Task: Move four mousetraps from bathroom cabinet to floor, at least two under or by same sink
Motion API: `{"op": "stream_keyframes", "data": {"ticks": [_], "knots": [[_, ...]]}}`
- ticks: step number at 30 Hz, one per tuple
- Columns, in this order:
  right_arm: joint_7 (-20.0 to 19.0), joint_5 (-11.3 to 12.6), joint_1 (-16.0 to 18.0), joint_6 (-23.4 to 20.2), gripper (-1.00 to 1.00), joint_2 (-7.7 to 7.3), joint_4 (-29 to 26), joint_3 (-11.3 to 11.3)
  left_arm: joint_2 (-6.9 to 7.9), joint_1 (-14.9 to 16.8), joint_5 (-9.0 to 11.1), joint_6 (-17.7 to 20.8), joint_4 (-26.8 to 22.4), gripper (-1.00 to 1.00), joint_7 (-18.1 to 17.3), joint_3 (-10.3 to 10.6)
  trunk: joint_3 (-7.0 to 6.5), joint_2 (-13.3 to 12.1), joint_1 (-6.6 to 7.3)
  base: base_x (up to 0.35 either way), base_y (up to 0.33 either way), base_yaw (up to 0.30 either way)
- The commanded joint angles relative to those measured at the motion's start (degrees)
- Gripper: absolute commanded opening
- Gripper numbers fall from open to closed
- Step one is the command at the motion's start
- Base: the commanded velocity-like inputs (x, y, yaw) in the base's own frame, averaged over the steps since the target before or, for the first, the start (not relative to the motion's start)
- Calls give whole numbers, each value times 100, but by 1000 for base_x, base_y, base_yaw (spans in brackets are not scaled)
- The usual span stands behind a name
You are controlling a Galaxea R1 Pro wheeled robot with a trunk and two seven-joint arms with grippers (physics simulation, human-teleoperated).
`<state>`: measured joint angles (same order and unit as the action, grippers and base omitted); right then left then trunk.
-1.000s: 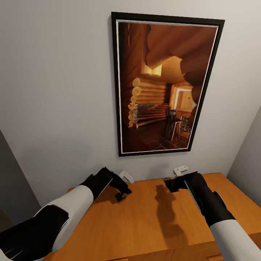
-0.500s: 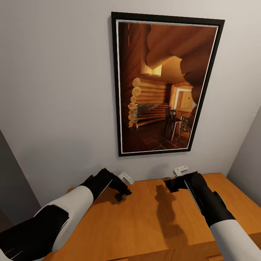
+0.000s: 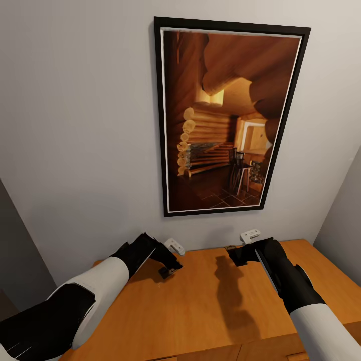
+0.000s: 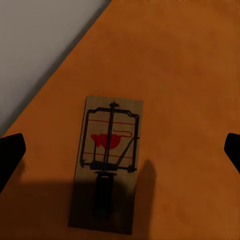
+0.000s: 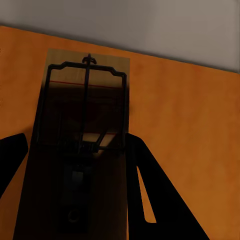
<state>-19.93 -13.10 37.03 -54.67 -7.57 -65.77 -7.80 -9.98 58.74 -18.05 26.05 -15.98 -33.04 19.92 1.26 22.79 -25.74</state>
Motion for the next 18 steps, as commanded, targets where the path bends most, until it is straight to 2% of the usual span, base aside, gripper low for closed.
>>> {"op": "stream_keyframes", "data": {"ticks": [1,18], "knots": [[-46,-61,6,-17,-100,-5,-6,-11,-1,2,-58,20,-11,100,-36,-15,13,13,-4,0,0,0],[-46,-61,6,-17,-100,-3,-6,-12,-1,1,-50,23,-10,100,-36,-15,13,13,-4,14,0,0]]}}
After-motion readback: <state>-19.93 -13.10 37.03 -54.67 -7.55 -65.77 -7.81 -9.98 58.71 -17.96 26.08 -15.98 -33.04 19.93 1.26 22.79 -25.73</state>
